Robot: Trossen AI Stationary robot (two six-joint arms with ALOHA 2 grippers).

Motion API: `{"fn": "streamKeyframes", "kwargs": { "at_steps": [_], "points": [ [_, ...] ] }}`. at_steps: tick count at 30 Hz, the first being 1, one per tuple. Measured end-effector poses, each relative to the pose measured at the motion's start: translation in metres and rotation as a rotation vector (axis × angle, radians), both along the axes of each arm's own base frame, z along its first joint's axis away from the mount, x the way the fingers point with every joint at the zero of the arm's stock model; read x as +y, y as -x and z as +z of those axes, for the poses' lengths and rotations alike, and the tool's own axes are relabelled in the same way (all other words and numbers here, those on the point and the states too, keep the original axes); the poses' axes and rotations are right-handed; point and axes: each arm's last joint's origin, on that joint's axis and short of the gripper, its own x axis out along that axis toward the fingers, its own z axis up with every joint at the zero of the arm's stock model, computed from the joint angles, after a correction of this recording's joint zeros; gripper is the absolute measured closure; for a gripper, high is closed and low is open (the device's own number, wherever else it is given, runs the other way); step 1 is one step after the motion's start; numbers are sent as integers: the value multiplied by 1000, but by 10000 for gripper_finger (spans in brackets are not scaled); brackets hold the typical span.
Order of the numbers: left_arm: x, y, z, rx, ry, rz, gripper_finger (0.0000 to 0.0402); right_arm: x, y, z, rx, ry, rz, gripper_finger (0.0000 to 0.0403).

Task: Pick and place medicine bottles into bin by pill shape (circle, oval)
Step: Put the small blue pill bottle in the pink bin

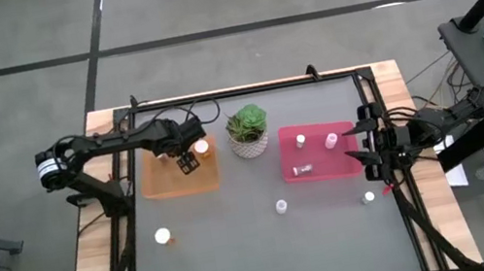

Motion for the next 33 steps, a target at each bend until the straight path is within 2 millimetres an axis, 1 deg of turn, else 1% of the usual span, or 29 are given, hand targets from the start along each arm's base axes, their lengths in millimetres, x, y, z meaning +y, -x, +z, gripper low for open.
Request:
{"fn": "streamKeyframes", "kwargs": {
  "at_steps": [5,9,15,18,22,27,30,33],
  "points": [
    [0,-2,12,12,3,-2,144,0,0,0,0,-1,-1,209],
    [-2,-1,27,26,8,-11,144,-1,0,0,4,-15,-28,209],
    [-16,-3,54,-78,-22,-24,143,-1,0,0,5,-21,-34,209],
    [-30,-4,68,-158,-35,-41,143,-1,0,0,6,-31,-31,209],
    [-54,-8,81,-288,-45,-99,143,-1,0,-1,13,-58,-22,209],
    [-90,-16,96,-491,-51,-246,143,0,-3,-3,41,-111,-1,209],
    [-110,-20,104,-600,-45,-329,143,1,-8,-7,86,-159,17,209],
    [-130,-23,109,-673,-43,-433,143,3,-14,-12,137,-212,35,209]
  ]
}}
